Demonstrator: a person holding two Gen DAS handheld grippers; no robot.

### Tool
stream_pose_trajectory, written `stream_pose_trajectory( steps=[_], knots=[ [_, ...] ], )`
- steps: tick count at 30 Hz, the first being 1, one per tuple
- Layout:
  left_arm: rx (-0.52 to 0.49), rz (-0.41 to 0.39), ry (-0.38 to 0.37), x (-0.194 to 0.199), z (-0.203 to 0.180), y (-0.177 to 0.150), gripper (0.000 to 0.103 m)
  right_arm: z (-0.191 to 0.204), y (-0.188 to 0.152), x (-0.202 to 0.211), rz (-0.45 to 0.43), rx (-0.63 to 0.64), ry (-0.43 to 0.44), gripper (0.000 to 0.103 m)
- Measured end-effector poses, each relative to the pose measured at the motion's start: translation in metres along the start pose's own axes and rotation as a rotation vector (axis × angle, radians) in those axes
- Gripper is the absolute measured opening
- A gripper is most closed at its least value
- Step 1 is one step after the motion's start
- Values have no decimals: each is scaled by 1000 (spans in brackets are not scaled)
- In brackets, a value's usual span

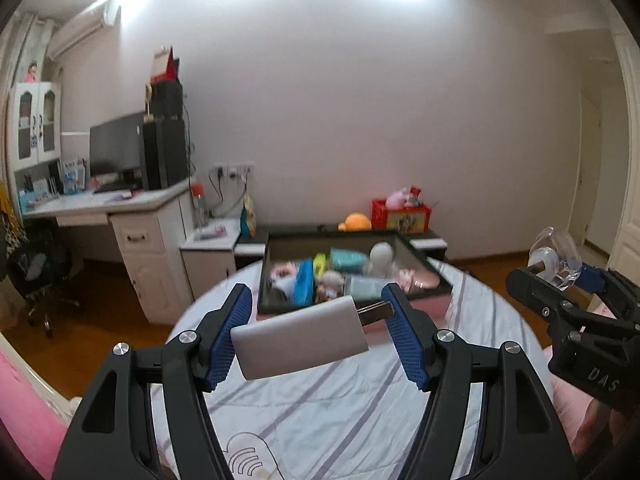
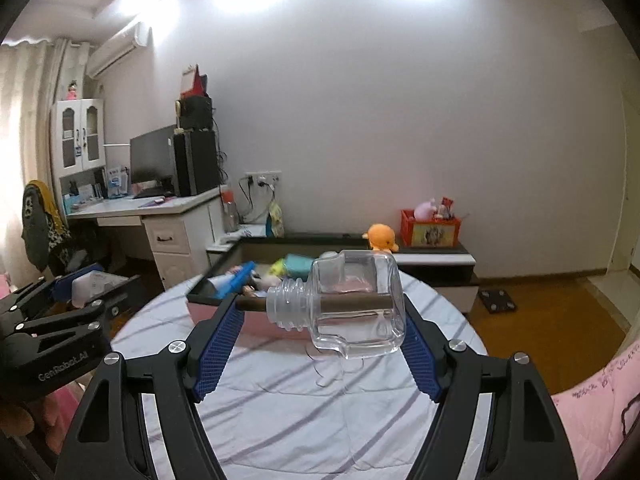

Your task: Organize rigid objects

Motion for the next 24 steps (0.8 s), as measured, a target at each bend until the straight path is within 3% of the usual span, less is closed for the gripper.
stream_pose_trajectory(
  steps=[8, 13, 15, 20, 24],
  knots=[
    [-26, -132, 27, 39, -5, 22, 66, 15, 19, 31, -107, 19, -3, 76],
    [-16, -145, -49, 35, -7, 27, 64, 19, 24, 31, -120, 29, -5, 76],
    [4, -89, -73, 7, -6, 12, 63, 16, 17, 15, -86, 29, -16, 76],
    [145, 187, -101, -77, 4, -60, 58, 0, -40, -55, 82, -65, -21, 76],
    [174, 279, -119, -103, 1, -86, 58, -10, -73, -84, 163, -128, -23, 76]
  ],
)
Point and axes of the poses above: each gripper's, at about its wrist camera, not at the fingertips, and x roughly against the way its jaws point, z to its left, y to its top, the point moved 2 cm from there along -x, roughly the way its jaws point, and after that the axes turned 3 degrees about z, right-handed, at the moved point
